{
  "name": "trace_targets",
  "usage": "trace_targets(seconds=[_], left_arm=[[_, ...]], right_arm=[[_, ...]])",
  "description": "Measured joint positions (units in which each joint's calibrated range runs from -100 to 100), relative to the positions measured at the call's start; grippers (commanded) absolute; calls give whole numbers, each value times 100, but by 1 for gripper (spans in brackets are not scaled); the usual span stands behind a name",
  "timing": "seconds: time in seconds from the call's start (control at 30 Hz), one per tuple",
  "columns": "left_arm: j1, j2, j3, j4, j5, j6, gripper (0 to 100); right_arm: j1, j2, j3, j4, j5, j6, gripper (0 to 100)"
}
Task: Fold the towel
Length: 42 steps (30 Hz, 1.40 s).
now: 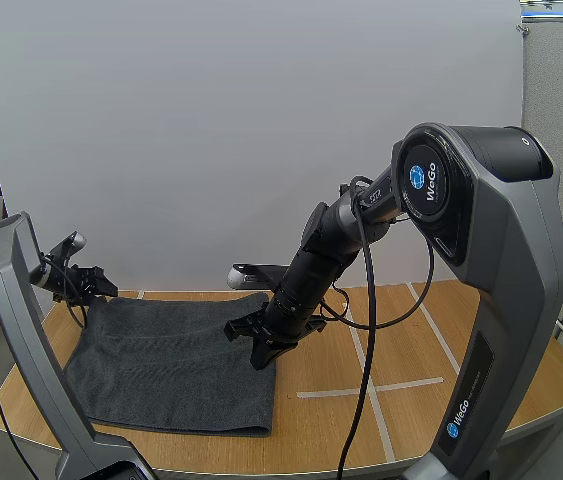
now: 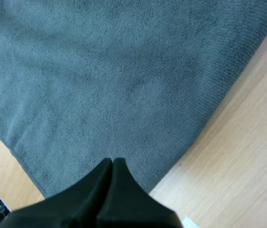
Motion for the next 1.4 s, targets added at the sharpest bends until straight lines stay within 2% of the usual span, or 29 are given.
trace_targets(seconds=[0.17, 0.3, 0.37, 0.47, 0.5, 0.53, 0.7, 0.73, 0.77, 0.8, 0.83, 1.0, 1.07, 1.1, 1.4], left_arm=[[82, -27, 0, 0, 0, 0, 100], [275, -574, -28, 51, 0, 46, 100], [284, -678, -28, 220, 0, 35, 96], [284, -774, -28, 425, 0, 1, 76], [284, -800, -28, 488, 0, -12, 74], [284, -793, -28, 517, 0, -11, 62], [284, -819, 18, 681, 0, -103, 29], [284, -856, 68, 704, 0, -104, 19], [284, -850, 83, 704, 0, -104, 16], [284, -863, 105, 720, 0, -104, 5], [284, -880, 141, 731, 0, -104, 0], [284, -994, 246, 744, 0, -73, 0], [284, -1204, 425, 720, 0, -12, 0], [284, -1469, 572, 720, 0, 83, 0], [284, -2465, 1222, 630, 0, 147, 0]], right_arm=[[0, 0, 0, 0, 0, 0, 0], [0, 0, 0, 0, -132, 0, 0], [0, 0, 0, 0, -197, 0, 0], [0, 0, 0, 0, -244, 0, 0], [0, 0, 0, 0, -251, 0, 0], [0, 0, 0, 0, -251, 0, 0], [0, 0, 0, 0, -376, 35, 0], [0, 0, 0, -11, -412, 44, 0], [0, 0, 0, -11, -435, 59, 0], [0, 0, 0, -23, -476, 74, 0], [0, 0, 0, -42, -542, 105, 0], [0, 0, 0, -276, -733, 230, 0], [0, 0, 0, -402, -1121, 473, 0], [0, 0, 0, -548, -1678, 635, 0], [0, 0, 0, -311, -1882, 691, 0]])
